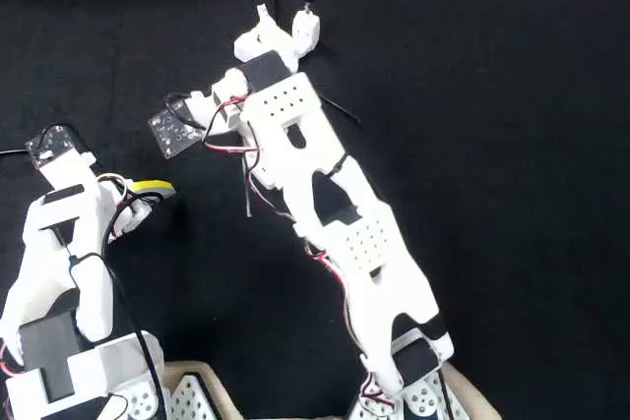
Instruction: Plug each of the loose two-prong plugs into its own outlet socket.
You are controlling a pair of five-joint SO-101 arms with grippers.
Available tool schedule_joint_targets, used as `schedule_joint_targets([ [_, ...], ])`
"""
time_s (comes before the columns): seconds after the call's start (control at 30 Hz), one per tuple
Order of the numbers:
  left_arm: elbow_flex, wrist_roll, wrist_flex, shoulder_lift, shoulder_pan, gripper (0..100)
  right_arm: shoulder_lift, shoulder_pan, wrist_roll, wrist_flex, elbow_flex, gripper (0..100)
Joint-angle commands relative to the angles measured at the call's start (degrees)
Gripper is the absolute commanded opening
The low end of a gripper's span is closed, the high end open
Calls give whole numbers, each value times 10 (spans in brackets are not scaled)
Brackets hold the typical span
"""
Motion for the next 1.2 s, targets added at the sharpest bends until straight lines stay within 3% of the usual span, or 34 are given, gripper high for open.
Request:
schedule_joint_targets([
  [0.0,-4,3,-3,-20,5,445,-5,9,7,-7,-22,12],
  [1.17,-5,3,-3,-20,5,445,40,-6,4,30,-22,12],
])
